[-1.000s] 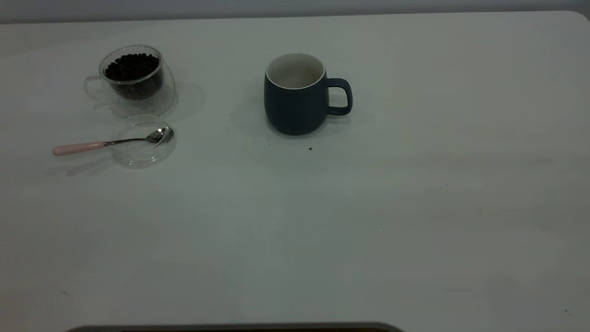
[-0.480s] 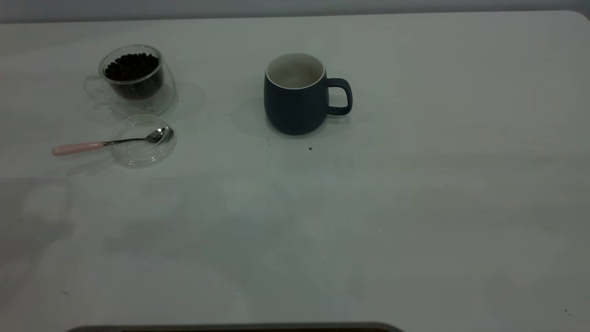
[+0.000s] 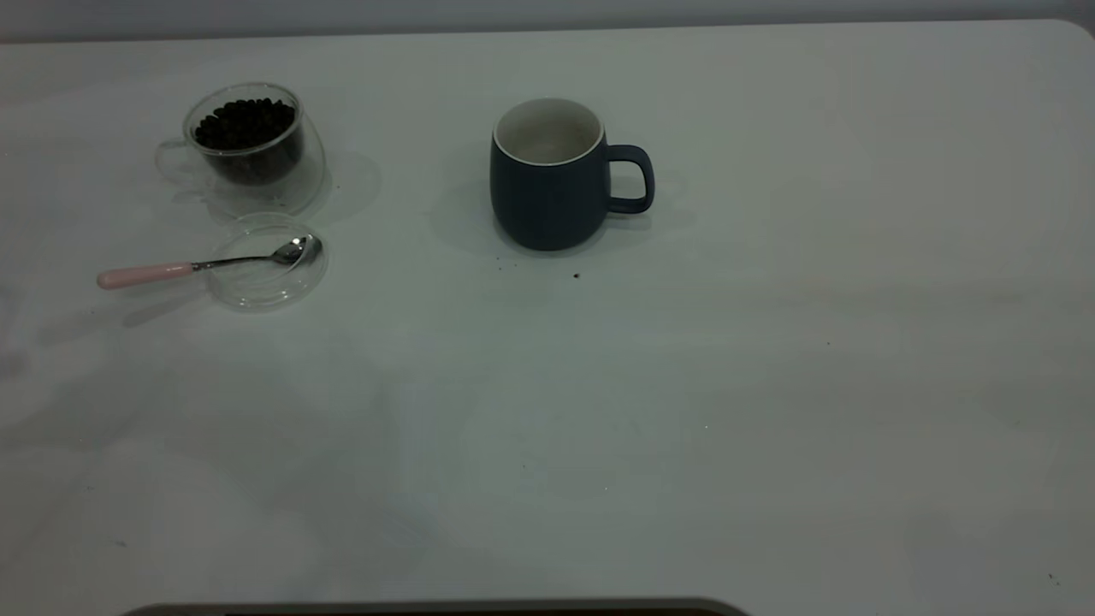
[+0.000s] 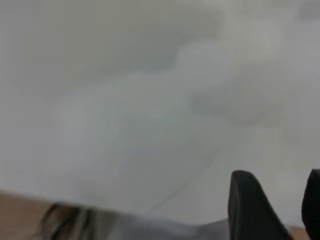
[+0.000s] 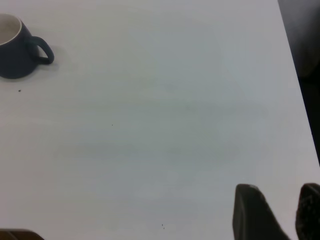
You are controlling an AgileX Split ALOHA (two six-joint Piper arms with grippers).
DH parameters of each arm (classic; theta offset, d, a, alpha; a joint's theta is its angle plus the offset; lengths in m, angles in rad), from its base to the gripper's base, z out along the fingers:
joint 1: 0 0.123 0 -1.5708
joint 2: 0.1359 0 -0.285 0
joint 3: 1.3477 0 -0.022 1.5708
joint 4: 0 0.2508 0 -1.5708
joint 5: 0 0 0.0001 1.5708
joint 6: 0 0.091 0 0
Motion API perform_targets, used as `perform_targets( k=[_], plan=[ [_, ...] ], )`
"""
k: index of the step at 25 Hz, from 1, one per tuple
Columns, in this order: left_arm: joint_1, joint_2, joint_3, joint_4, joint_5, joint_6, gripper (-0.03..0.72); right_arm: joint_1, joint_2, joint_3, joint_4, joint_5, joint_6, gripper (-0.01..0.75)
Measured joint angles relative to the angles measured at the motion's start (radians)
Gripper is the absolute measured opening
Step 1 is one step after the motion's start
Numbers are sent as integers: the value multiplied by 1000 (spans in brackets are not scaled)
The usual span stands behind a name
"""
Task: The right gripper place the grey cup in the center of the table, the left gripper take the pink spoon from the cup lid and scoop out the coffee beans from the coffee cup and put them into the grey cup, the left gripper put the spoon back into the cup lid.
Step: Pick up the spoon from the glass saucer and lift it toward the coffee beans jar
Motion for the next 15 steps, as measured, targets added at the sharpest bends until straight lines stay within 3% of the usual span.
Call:
perform_targets(
  k=[4, 7, 11, 15],
  plan=[
    [151, 29, 21, -305, 106, 434, 319, 0, 0, 0, 0, 1, 0, 245],
    [218, 84, 40, -460, 142, 662, 319, 0, 0, 0, 0, 1, 0, 245],
    [233, 158, 41, -521, 89, 851, 319, 0, 0, 0, 0, 1, 0, 245],
    [233, 231, 41, -563, 75, 897, 344, 0, 0, 0, 0, 1, 0, 245]
  ],
)
